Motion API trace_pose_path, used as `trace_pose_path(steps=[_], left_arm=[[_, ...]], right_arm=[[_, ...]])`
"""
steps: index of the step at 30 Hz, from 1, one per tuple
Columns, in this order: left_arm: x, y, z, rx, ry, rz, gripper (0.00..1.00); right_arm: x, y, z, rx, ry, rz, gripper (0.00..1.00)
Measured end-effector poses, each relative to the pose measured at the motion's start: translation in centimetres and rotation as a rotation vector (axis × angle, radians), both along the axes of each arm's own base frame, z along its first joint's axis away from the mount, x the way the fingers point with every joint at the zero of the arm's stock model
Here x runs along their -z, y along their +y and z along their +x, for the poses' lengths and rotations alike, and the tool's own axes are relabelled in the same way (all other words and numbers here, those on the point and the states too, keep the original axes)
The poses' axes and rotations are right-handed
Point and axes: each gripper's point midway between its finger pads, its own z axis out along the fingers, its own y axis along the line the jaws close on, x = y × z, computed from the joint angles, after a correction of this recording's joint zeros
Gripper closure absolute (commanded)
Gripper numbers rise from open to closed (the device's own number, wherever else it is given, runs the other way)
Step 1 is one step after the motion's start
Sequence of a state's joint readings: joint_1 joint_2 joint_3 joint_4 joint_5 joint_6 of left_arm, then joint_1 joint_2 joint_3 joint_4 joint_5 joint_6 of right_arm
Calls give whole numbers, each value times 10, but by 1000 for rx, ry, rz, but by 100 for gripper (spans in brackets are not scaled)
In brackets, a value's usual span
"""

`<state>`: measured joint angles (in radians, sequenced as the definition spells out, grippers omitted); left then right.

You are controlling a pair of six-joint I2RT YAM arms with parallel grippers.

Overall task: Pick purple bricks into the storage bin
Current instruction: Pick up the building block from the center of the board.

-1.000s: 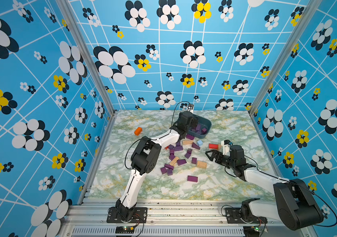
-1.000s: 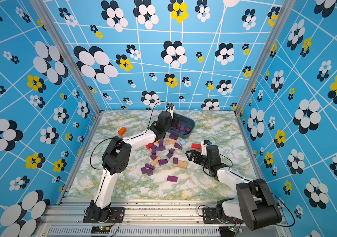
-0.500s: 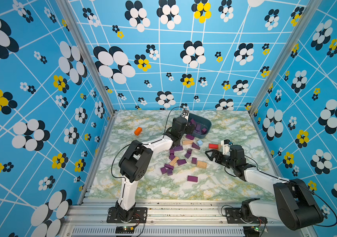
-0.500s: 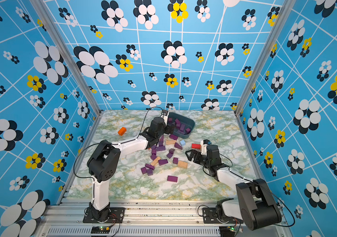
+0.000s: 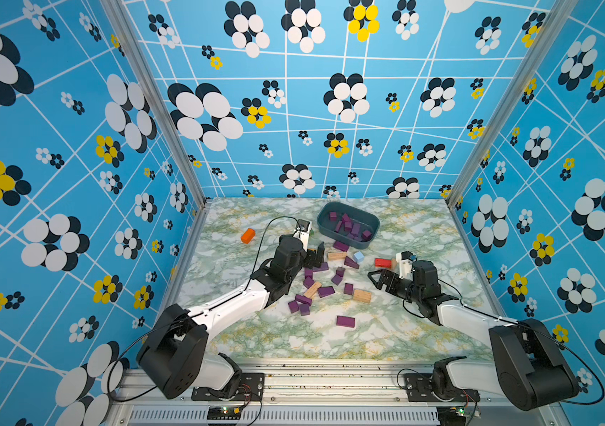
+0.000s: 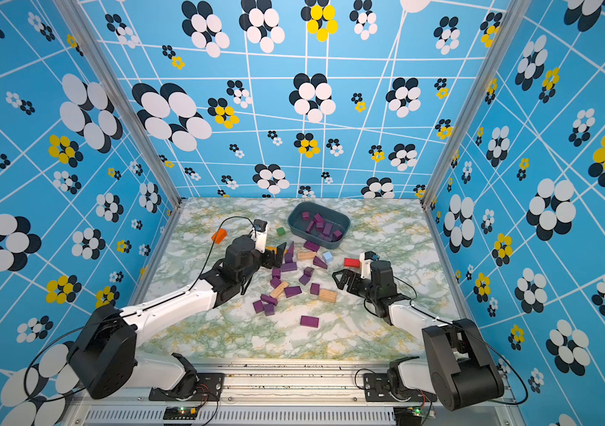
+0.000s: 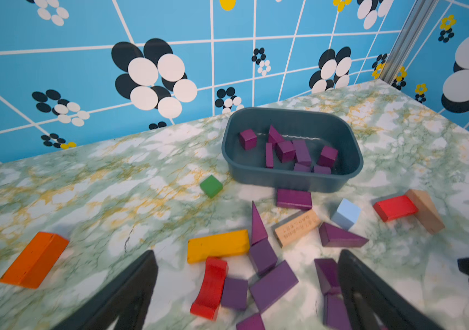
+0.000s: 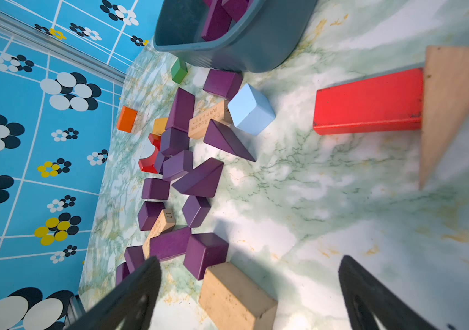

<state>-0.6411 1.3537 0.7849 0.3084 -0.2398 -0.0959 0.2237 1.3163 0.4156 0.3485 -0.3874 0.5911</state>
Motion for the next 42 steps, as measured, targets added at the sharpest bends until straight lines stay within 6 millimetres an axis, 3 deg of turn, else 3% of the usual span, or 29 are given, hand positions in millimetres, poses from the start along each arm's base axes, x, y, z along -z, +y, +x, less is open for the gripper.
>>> trace_pose_path(steps=[8,17,22,27,31,42], left_arm=[[28,33,-45,8,0,20,0],[74,48,-81,59,28,-3,1],[78,49,-86,58,16,-52,1],[69,48,-85,53,-6,-99,0],[60,45,-87,70,-22,-143,1],[59,32,-92,130,-9,-211,0]], right_arm=[[1,-2,0,-17,3,-35,1],[-6,-10,11,-4,3,-128,3],[-24,-2,21,-10,-9,-145,8],[-46,14,31,-35,-53,-124,9],[-48,27,37,-61,-37,-141,14],[-37,56,66,-159,-4,-247,46]])
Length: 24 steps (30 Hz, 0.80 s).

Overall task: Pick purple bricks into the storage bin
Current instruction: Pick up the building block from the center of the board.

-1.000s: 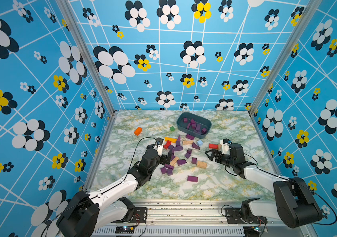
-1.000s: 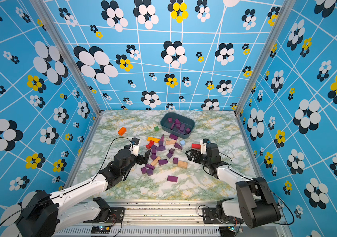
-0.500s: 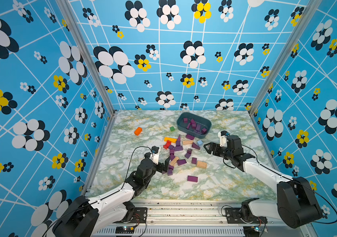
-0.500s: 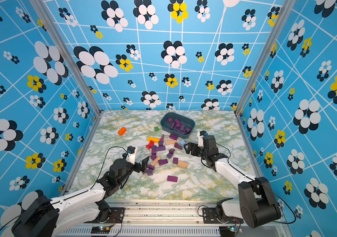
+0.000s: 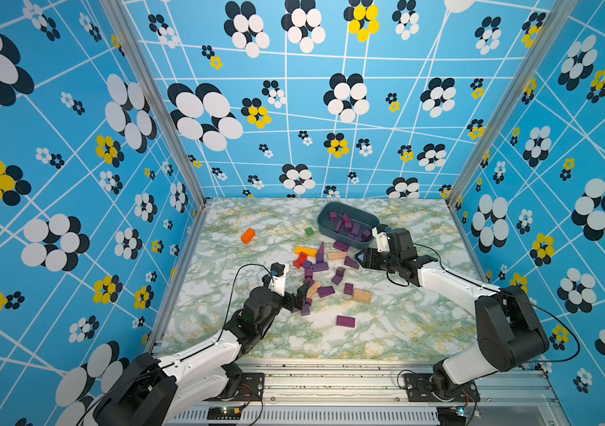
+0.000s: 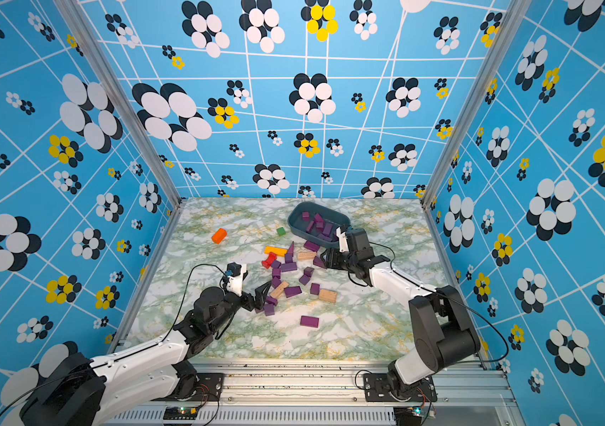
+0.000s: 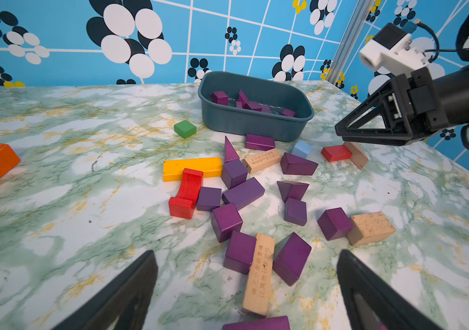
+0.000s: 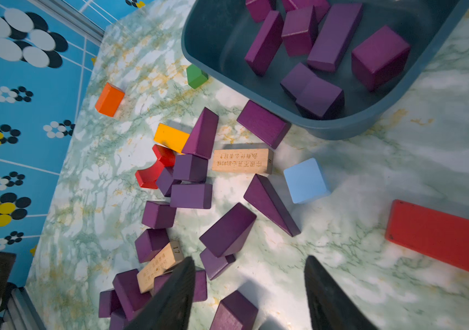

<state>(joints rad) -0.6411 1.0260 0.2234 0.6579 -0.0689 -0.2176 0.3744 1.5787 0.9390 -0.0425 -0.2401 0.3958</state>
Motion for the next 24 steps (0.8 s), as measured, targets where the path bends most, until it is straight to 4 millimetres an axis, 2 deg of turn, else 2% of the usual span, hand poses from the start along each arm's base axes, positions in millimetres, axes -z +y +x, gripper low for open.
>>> trace_pose_path(steps=[2,6,13,24], left_arm=[[1,-2,-1,11,3,-2,1],[-1,-6,-2,36,-1,-15,1],[1,-16,-6,93,4,-23,0],[6,-20,-6,113,13,-22,1]], right_arm=[[3,5,5,-24,5,-35,51],[13,15,11,-87,16,-130,54],[32,27,11,-188,30,-289,57],[60,38,5,-280,71,-419,66]])
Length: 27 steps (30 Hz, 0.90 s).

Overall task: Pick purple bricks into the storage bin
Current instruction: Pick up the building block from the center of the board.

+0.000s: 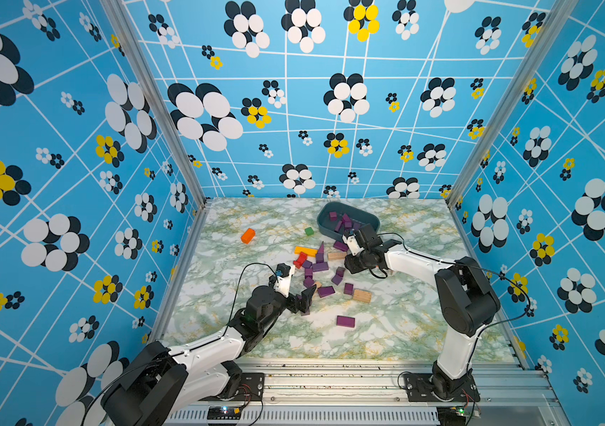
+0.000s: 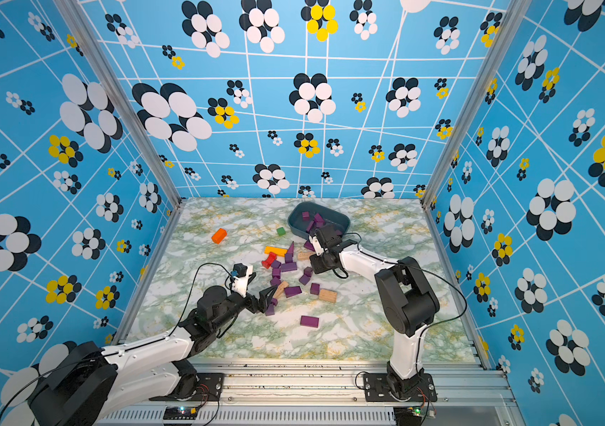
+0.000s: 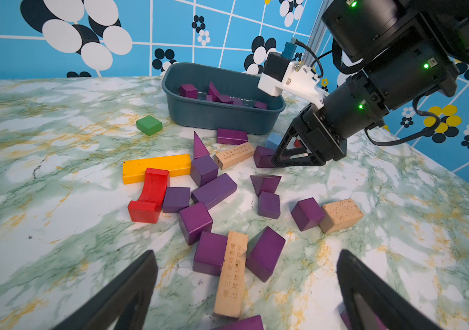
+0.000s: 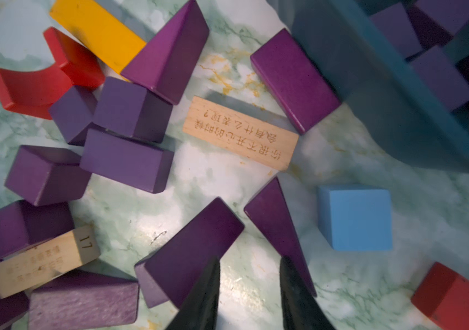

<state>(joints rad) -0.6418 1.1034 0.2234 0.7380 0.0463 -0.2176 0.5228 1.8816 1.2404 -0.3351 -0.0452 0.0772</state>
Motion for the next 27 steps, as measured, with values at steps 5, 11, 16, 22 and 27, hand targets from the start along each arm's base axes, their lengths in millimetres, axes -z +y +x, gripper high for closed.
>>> trace_pose_path(steps=[5,11,16,22,27], left_arm=[[0,0,0,-1,0,0,1],[0,0,0,-1,1,1,1],[2,0,0,-1,5,4,1],[6,0,0,-1,15,12,1],[6,0,0,-1,16,12,0]], right_arm=[[9,-1,0,-4,15,-37,68],[8,-4,1,4,11,-57,69],[1,-4,3,6,-4,-52,68],[-13,-6,12,0,-43,-81,67],[-21,-8,20,-6,-72,-109,68]])
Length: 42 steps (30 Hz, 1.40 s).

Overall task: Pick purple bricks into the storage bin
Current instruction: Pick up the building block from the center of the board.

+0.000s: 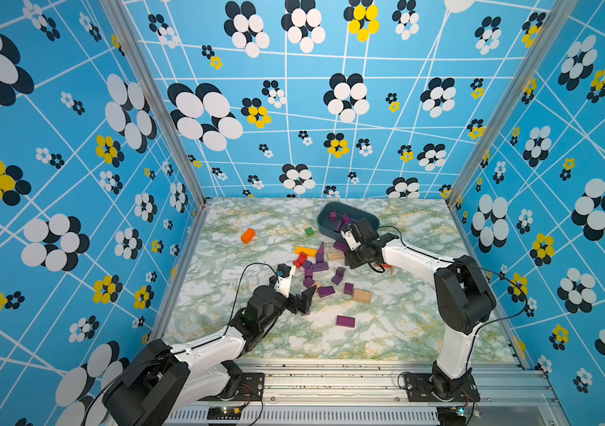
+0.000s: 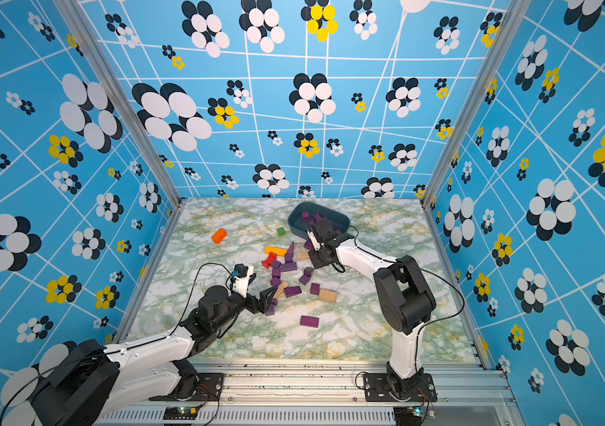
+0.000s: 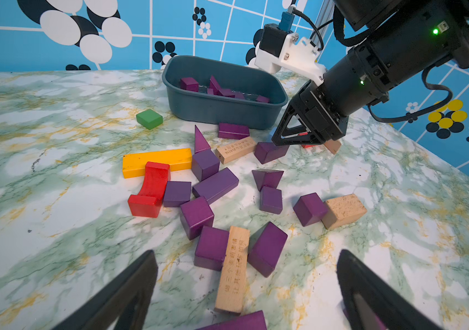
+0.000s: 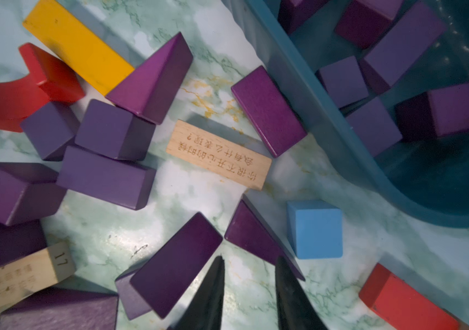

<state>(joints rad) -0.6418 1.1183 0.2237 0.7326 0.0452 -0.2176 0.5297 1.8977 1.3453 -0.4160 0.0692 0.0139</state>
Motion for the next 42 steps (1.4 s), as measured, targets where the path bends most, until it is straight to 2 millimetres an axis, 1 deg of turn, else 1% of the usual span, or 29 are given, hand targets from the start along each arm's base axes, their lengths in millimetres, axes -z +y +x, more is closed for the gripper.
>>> trace_pose_path(steps=[4,8,12,17,21,27,32,42], left_arm=[[0,0,0,0,0,0,0],[0,0,0,0,0,0,1],[1,0,0,0,3,2,1],[7,0,0,0,18,14,1],[11,0,1,0,26,19,0],[14,-1,1,0,35,26,1],[16,-1,1,0,40,29,1],[16,-1,1,-1,42,27,1]], right_arm=[[4,-1,7,-10,-2,-43,67],[17,-4,10,-20,18,-88,67],[17,-4,11,-29,20,-98,66],[17,-2,14,-33,23,-101,67],[18,-1,13,-36,27,-96,67],[18,7,9,-55,48,-53,67],[19,13,5,-64,71,-16,62],[23,15,2,-64,83,0,60]])
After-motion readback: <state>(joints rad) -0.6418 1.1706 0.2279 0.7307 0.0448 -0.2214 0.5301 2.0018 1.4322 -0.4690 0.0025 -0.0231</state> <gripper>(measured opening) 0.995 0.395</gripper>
